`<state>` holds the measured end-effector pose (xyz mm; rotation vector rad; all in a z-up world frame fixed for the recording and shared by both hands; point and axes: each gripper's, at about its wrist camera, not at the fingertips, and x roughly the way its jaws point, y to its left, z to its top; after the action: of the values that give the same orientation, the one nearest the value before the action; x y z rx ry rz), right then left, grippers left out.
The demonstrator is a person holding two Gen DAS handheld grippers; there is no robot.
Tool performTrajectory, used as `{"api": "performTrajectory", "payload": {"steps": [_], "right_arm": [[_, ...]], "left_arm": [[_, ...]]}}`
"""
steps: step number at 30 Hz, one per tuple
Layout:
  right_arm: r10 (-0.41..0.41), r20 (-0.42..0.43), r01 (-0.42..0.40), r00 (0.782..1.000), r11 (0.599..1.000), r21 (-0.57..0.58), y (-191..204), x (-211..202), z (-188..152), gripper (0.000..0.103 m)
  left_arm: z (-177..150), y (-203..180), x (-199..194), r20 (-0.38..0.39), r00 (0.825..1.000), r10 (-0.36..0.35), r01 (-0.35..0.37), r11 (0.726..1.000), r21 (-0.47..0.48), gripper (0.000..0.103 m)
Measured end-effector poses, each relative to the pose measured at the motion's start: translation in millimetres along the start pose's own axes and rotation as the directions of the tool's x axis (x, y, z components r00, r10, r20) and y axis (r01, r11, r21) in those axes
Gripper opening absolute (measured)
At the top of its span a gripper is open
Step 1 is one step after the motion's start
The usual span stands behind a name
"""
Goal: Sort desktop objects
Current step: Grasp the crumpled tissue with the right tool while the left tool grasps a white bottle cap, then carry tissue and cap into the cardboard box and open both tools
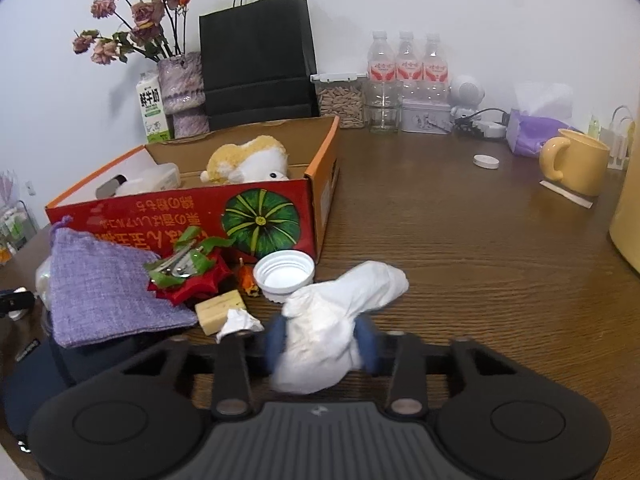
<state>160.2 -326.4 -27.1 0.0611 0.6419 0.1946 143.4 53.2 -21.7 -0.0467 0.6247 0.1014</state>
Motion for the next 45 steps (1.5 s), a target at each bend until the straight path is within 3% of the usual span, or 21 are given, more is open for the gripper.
{"api": "performTrajectory", "payload": {"steps": [3, 11, 18, 24, 34, 41, 45], "right_arm": [[0.004, 0.016, -0.004, 1.0, 1.0, -0.003, 1, -4, -2, 0.021], [-0.005, 0.065, 0.005, 0.998, 1.0, -0.001, -1, -21, -1, 0.02], [0.006, 0.144, -0.003, 0.99, 1.0, -0.022, 7, -37, 18, 0.02], [0.05, 0.218, -0.038, 0.975, 0.998, -0.058, 24, -40, 50, 0.02], [0.174, 0.229, -0.152, 0.958, 0.982, -0.11, 74, 8, 111, 0.02], [0.195, 0.163, -0.176, 0.967, 0.976, -0.124, 99, 67, 139, 0.02], [0.206, 0.143, -0.192, 0.968, 0.975, -0.109, 100, 91, 136, 0.02]], "left_arm": [[0, 0, -1, 0.006, 1.0, -0.005, 0.005, 1.0, -0.002, 0.041], [2, 7, -11, 0.032, 0.999, -0.003, 0.004, 0.999, -0.034, 0.041], [24, 3, -30, 0.123, 0.992, -0.019, 0.023, 0.999, -0.031, 0.041], [56, -16, -38, 0.219, 0.974, -0.063, 0.065, 0.998, -0.001, 0.041], [109, -63, -6, 0.272, 0.952, -0.137, 0.137, 0.99, 0.021, 0.041], [134, -87, 47, 0.23, 0.966, -0.116, 0.117, 0.993, 0.011, 0.041], [129, -87, 72, 0.222, 0.97, -0.102, 0.106, 0.994, -0.006, 0.041]]}}
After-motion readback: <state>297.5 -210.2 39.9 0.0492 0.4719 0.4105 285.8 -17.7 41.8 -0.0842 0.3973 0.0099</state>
